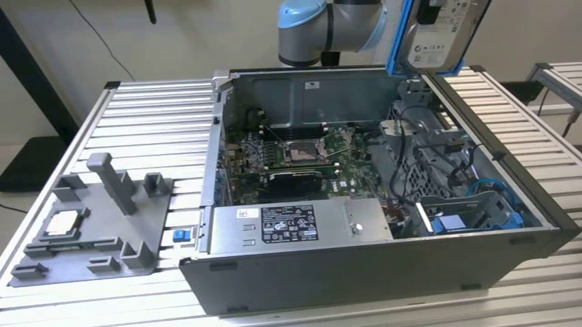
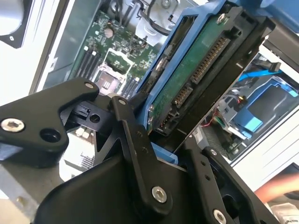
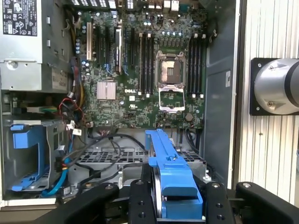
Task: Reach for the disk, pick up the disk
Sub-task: 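Pick up the disk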
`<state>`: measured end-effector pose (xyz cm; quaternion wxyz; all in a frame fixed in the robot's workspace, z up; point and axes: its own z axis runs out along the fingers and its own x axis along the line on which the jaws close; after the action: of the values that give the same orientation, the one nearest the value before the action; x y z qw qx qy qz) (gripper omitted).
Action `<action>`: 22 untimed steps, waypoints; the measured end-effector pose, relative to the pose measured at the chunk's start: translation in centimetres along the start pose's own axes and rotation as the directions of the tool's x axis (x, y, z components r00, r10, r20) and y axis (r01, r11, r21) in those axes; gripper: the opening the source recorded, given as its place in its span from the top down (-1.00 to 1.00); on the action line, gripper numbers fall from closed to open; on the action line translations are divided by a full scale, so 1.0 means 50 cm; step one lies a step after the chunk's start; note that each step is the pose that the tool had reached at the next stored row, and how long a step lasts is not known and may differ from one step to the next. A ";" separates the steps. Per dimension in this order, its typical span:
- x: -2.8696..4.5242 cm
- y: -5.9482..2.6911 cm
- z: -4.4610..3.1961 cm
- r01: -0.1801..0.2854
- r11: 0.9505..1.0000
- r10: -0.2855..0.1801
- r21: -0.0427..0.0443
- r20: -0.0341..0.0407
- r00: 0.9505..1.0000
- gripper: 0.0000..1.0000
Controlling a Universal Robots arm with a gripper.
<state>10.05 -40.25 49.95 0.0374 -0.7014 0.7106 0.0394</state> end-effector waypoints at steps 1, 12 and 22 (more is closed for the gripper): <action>0.005 0.000 -0.001 0.000 1.000 0.000 0.000 0.000 1.000 1.00; 0.056 -0.001 -0.004 0.000 1.000 0.000 -0.001 -0.005 1.000 1.00; 0.106 -0.002 -0.004 0.000 1.000 0.000 -0.001 -0.020 1.000 1.00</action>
<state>10.06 -45.52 49.57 0.0300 -0.7018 0.7110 0.0328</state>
